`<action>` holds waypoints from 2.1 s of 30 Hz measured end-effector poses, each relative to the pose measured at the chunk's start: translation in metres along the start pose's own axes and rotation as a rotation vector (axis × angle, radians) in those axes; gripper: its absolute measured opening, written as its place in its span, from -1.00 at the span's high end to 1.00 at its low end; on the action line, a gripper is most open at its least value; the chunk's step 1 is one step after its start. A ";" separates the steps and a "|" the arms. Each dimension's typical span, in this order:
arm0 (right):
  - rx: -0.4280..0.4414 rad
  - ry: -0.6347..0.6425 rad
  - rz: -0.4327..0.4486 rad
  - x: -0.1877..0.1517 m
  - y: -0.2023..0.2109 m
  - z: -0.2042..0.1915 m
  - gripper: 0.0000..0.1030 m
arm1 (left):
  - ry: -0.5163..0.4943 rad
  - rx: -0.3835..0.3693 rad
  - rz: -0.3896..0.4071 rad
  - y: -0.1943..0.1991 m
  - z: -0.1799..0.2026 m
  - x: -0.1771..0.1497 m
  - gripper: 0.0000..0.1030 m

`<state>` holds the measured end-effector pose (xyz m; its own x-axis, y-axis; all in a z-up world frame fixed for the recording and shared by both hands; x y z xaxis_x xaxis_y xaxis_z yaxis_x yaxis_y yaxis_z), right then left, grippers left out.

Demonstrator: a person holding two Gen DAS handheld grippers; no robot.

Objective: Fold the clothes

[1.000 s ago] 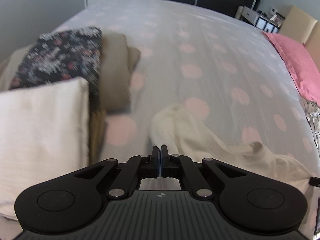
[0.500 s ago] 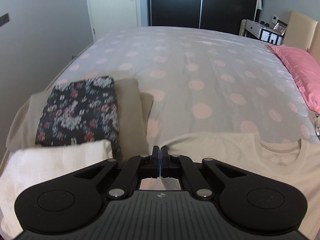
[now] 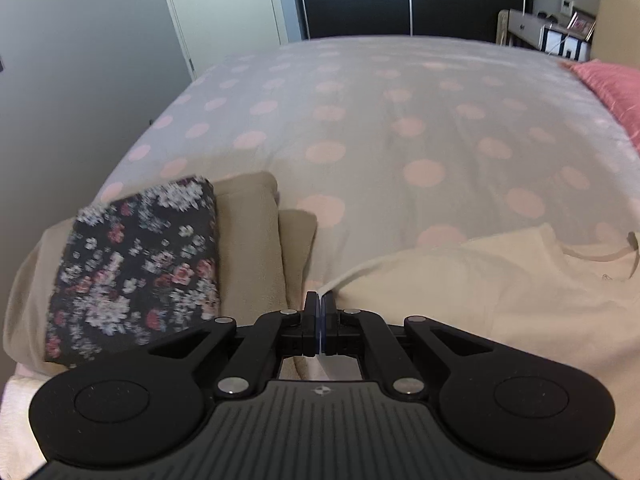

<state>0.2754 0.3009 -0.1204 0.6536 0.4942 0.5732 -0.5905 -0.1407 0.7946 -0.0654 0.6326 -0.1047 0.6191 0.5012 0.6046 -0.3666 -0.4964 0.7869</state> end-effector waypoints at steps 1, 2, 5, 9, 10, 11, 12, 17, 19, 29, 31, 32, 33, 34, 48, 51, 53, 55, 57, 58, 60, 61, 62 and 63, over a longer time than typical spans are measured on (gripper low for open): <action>-0.004 0.010 -0.018 -0.005 -0.015 -0.008 0.98 | 0.005 0.001 -0.017 -0.016 0.001 -0.005 1.00; -0.007 0.021 -0.036 -0.010 -0.030 -0.015 0.97 | 0.009 0.003 -0.034 -0.032 0.003 -0.010 1.00; -0.017 0.061 -0.081 -0.027 -0.061 -0.030 0.88 | 0.022 0.015 -0.084 -0.067 0.004 -0.027 1.00; 0.004 0.090 -0.089 -0.037 -0.073 -0.035 0.61 | 0.050 0.003 -0.110 -0.083 -0.001 -0.041 0.88; 0.013 0.081 -0.079 -0.037 -0.072 -0.033 0.33 | 0.058 -0.009 -0.113 -0.083 -0.003 -0.044 0.76; 0.019 0.071 -0.067 -0.036 -0.070 -0.031 0.23 | 0.065 -0.016 -0.113 -0.080 -0.005 -0.046 0.71; 0.022 0.064 -0.058 -0.035 -0.066 -0.029 0.24 | 0.069 -0.023 -0.108 -0.074 -0.005 -0.047 0.65; 0.056 0.019 -0.035 -0.040 -0.035 -0.018 0.20 | 0.070 -0.095 -0.115 -0.036 -0.004 -0.065 0.55; 0.091 0.015 -0.039 -0.054 -0.018 -0.016 0.12 | 0.063 -0.133 -0.122 -0.015 -0.001 -0.078 0.49; 0.236 0.136 -0.175 -0.185 0.064 -0.015 0.06 | -0.037 -0.211 -0.271 0.079 0.016 -0.189 0.44; 0.260 0.161 -0.195 -0.212 0.082 -0.015 0.06 | -0.045 -0.218 -0.284 0.097 0.018 -0.211 0.43; 0.273 0.170 -0.197 -0.224 0.091 -0.015 0.06 | -0.046 -0.229 -0.292 0.105 0.019 -0.223 0.43; 0.287 0.174 -0.203 -0.235 0.098 -0.014 0.06 | -0.051 -0.240 -0.305 0.111 0.021 -0.234 0.41; 0.300 0.178 -0.210 -0.247 0.106 -0.013 0.06 | -0.055 -0.247 -0.316 0.117 0.021 -0.246 0.40; 0.340 0.154 -0.417 -0.398 0.161 0.004 0.06 | -0.145 -0.205 -0.408 0.171 0.027 -0.354 0.39; 0.348 0.163 -0.458 -0.425 0.169 0.008 0.06 | -0.177 -0.196 -0.442 0.174 0.031 -0.372 0.39; 0.367 0.179 -0.503 -0.443 0.169 0.005 0.07 | -0.209 -0.188 -0.463 0.175 0.034 -0.383 0.39; 0.387 0.198 -0.542 -0.460 0.169 0.001 0.09 | -0.250 -0.180 -0.473 0.173 0.038 -0.390 0.39; 0.402 0.232 -0.558 -0.473 0.167 -0.007 0.09 | -0.280 -0.174 -0.475 0.170 0.041 -0.394 0.39; 0.407 0.253 -0.559 -0.477 0.165 -0.012 0.10 | -0.287 -0.172 -0.477 0.168 0.042 -0.394 0.39; 0.407 0.290 -0.555 -0.483 0.160 -0.021 0.16 | -0.290 -0.175 -0.484 0.165 0.043 -0.396 0.39; 0.402 0.305 -0.549 -0.484 0.157 -0.025 0.33 | -0.285 -0.175 -0.486 0.164 0.043 -0.395 0.39; 0.401 0.312 -0.552 -0.485 0.156 -0.027 0.41 | -0.279 -0.175 -0.489 0.162 0.042 -0.394 0.39; 0.400 0.318 -0.556 -0.487 0.155 -0.029 0.43 | -0.274 -0.175 -0.491 0.161 0.041 -0.394 0.40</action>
<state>-0.1480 0.0637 -0.2821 0.6010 0.7987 0.0293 0.0428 -0.0688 0.9967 -0.3395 0.3262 -0.2210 0.8938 0.4297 0.1284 -0.0864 -0.1160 0.9895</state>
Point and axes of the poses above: each gripper's, at about its wrist camera, not at the fingertips, and y roughly against the way its jaws point, z to its right, x to its top, the point moved 9 cm from there along -y, roughly the way its jaws point, and after that the axes turned 2 degrees about -x, right-handed, at the moved point
